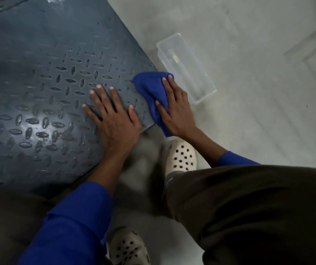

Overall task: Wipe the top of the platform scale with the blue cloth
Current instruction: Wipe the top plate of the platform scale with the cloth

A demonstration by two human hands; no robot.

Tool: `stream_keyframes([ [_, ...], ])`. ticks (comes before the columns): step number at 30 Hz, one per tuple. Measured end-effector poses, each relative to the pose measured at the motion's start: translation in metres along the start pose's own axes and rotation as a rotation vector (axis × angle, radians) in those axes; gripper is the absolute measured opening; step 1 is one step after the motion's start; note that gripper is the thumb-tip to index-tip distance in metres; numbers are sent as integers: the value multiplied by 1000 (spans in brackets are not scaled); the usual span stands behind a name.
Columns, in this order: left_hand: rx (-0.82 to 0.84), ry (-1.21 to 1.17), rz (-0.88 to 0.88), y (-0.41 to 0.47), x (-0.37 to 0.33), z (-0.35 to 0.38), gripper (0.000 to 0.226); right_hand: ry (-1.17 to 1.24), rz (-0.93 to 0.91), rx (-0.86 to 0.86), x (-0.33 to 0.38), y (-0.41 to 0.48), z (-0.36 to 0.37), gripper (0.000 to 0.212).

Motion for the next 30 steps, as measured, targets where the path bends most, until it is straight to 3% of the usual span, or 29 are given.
stream_keyframes([
  [7,14,-8,2,0,-2,-9,72,59,108,68,3,-39,-3,70],
  [12,9,3,7,0,-1,-6,73,102,221,111,-3,13,3,73],
  [18,2,-11,7,2,0,-6,73,107,210,120,3,-36,2,68],
  [25,-21,-12,2,1,0,-5,73,17,165,87,-2,10,5,71],
  [30,-10,-24,8,0,1,-7,71,35,121,116,2,-39,4,65],
])
Point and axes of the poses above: each hand's wrist, its own y-axis towards the middle knuckle, its own z-axis out of the palm, x = y × z, the point moved 3 cm from there along y, towards the middle knuckle, and after that the axes turned 7 degrees about -x, right-handed, at the moved point
